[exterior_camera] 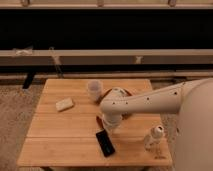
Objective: Drag the pepper across the table
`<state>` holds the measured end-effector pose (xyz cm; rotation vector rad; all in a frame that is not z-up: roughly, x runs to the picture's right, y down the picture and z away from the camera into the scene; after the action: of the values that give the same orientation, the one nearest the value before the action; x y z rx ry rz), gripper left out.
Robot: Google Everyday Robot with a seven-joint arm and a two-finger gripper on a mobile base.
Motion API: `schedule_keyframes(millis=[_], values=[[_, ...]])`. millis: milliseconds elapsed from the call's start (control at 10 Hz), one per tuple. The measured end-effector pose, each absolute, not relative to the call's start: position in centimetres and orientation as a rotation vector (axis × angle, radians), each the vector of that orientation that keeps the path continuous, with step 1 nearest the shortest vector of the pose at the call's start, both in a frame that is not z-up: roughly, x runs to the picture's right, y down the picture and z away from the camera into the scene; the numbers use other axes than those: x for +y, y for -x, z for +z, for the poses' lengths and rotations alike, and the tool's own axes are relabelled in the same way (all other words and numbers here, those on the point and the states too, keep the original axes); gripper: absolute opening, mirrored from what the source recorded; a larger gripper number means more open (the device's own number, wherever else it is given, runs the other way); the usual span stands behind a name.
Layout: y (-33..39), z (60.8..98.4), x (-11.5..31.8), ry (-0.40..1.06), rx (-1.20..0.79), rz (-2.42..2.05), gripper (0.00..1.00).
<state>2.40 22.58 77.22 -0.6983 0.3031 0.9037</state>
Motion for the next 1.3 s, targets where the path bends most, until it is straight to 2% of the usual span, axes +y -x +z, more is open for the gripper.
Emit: schedule_keyframes(millis=[100, 1300], values=[[-2.49, 77.03, 22.54, 0.697, 0.304, 0.902, 0.53], [-2.30, 77.01, 22.55, 0.698, 0.302, 0.898, 0.53]])
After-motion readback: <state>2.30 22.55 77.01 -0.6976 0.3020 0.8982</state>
